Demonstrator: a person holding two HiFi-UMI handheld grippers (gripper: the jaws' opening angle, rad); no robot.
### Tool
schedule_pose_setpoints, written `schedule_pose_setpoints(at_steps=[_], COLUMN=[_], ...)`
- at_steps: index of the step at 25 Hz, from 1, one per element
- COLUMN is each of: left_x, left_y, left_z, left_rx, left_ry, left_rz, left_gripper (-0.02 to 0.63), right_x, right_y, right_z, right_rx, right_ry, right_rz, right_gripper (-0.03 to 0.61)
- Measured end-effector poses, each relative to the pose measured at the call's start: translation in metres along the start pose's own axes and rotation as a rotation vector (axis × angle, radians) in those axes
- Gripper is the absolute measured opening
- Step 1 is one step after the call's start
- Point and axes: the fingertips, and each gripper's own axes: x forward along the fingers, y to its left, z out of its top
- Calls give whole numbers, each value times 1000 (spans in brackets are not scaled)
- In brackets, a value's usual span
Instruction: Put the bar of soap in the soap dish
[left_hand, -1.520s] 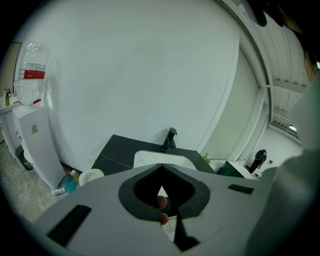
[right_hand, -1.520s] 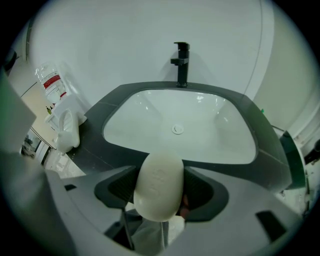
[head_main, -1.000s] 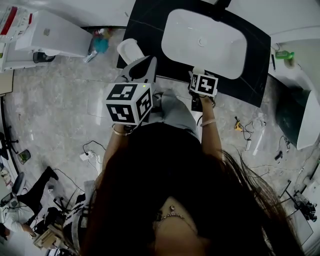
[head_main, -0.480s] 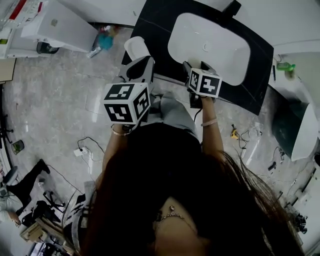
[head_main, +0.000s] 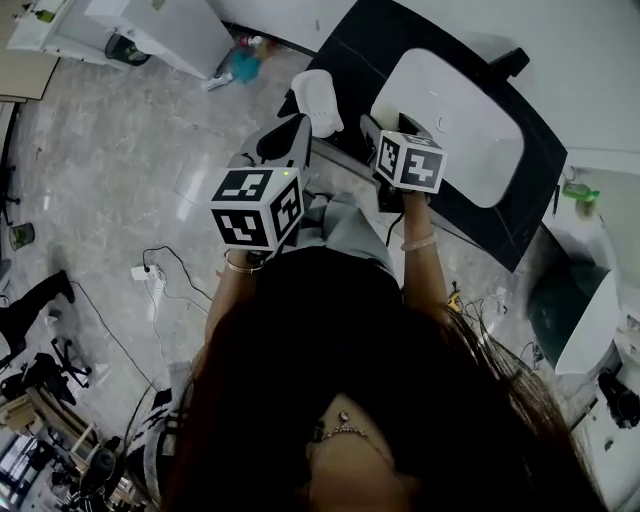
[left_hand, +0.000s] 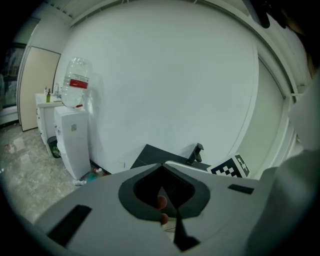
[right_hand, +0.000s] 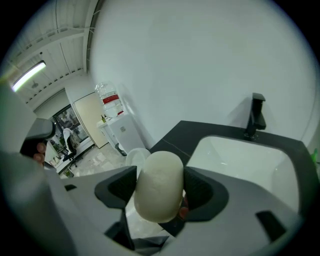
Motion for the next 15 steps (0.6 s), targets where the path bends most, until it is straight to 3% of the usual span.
schedule_pose_setpoints(at_steps=[15], left_x=[-43], left_y=[71], left_z=[-8], left_rx=[-107], left_ry=[-44], left_rz=[197], left_gripper=[-5], right_x=[64], right_y=[74], right_z=[8], right_rx=[-142], right_ry=[74], right_rz=[145], right_gripper=[305])
